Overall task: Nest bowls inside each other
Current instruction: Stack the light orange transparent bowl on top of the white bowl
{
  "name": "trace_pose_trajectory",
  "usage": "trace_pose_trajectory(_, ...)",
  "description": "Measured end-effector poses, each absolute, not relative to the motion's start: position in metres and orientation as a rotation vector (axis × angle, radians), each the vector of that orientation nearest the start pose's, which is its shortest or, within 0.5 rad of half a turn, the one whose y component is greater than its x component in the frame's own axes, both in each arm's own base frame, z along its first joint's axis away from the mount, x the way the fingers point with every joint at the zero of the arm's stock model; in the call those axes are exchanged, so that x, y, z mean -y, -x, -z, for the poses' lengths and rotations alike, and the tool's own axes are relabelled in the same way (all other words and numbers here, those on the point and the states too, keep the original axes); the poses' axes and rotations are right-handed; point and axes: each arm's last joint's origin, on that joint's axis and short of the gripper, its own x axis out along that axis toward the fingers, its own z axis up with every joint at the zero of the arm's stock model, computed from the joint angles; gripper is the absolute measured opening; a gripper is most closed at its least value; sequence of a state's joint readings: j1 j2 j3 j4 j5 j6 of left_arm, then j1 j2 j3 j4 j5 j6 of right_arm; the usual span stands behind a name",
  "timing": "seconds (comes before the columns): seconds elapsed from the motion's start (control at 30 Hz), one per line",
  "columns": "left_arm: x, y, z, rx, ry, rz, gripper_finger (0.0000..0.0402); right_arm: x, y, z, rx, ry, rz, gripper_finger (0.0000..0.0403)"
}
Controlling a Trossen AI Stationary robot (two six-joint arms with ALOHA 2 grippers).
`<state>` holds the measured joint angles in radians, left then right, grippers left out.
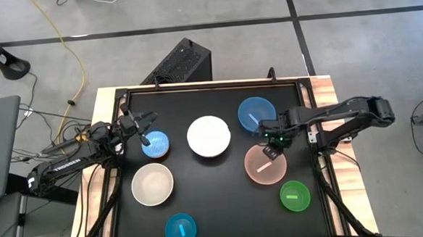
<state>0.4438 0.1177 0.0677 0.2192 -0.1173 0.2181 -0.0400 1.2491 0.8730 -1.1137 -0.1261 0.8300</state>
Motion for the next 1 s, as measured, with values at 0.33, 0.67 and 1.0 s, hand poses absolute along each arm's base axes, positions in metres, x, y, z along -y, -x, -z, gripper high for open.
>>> trace_pose_trajectory(0.33,-0.046,-0.089,-0.199,0.112,-0.227,-0.576,0.0094,0.005,-0.194,-0.189,-1.359,-0.75,0.516,0.019)
trace_pose_trajectory(0.67,-0.046,-0.089,-0.199,0.117,-0.218,-0.577,0.0094,0.003,-0.195,-0.2,-1.368,-0.789,0.402,0.0015)
trace_pose_trajectory(1.0,-0.046,-0.089,-0.199,0.12,-0.213,-0.578,0.0094,0.004,-0.234,-0.292,-1.1,-0.714,0.23,0.0005)
